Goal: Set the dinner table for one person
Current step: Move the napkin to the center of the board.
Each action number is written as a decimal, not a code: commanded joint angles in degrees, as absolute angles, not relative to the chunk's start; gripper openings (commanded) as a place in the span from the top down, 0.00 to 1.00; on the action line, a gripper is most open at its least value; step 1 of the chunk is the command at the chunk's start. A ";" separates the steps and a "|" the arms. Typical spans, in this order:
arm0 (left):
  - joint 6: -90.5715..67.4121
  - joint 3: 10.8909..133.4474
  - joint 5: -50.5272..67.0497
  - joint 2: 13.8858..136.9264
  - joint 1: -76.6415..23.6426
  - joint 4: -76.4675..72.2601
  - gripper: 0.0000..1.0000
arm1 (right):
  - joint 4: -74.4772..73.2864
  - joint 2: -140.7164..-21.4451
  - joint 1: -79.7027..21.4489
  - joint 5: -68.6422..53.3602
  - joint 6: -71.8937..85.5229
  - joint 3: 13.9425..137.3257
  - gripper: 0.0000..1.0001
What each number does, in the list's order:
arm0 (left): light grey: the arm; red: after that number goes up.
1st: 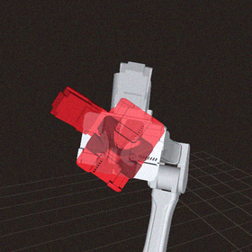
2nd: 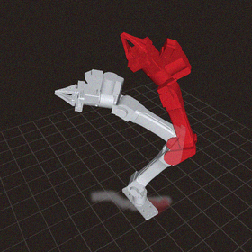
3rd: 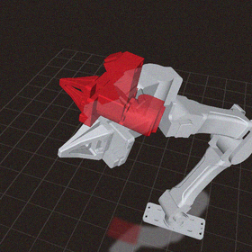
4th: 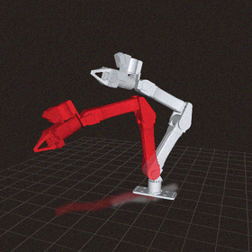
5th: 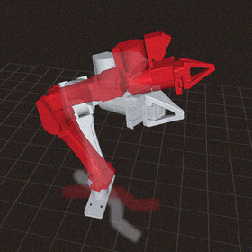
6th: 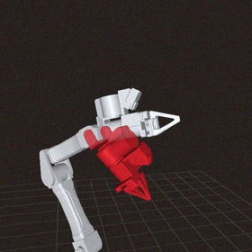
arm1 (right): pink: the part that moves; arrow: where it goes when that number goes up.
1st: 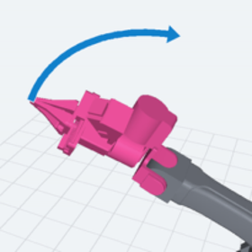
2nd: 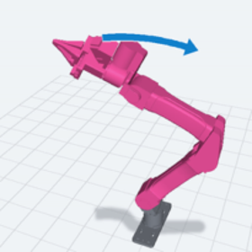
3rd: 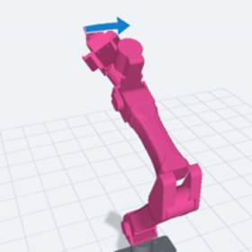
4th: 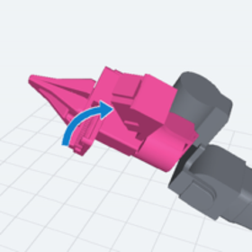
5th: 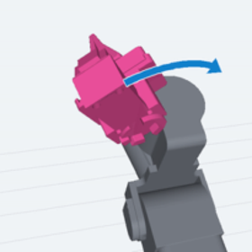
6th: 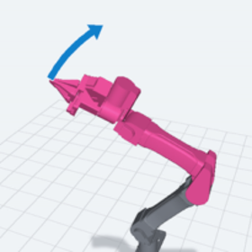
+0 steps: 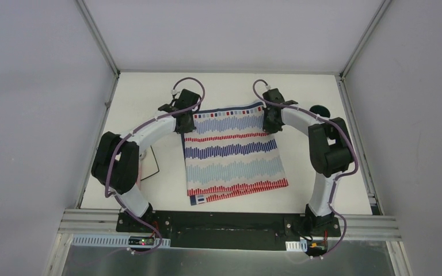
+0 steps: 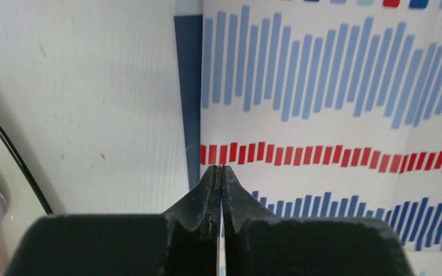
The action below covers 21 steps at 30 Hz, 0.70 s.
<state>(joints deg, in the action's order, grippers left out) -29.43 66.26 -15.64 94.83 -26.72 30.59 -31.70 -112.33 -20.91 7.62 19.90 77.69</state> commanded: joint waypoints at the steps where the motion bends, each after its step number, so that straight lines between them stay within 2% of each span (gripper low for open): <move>1: -25.93 71.36 -13.62 97.73 -25.84 30.93 1.00 | -36.77 -109.06 -24.21 8.01 21.73 71.25 1.00; 6: -24.72 74.49 -13.99 98.87 -25.75 31.55 1.00 | -35.89 -106.14 -27.01 8.72 23.23 67.45 1.00; 9: -24.99 74.55 -13.48 97.43 -25.77 32.92 1.00 | -36.65 -106.36 -27.71 10.10 22.68 69.34 1.00; 16: -27.57 68.90 -12.39 88.40 -27.40 35.55 1.00 | -42.12 -105.75 -29.31 14.96 20.56 79.34 1.00; 21: -30.22 63.56 -12.79 87.11 -31.29 35.91 1.00 | -42.38 -105.16 -30.48 14.81 20.70 80.17 1.00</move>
<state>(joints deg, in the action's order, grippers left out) -27.29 66.96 -13.06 88.64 -28.29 34.83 -40.69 -106.89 -29.54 13.21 20.88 78.39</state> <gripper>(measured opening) 0.007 0.005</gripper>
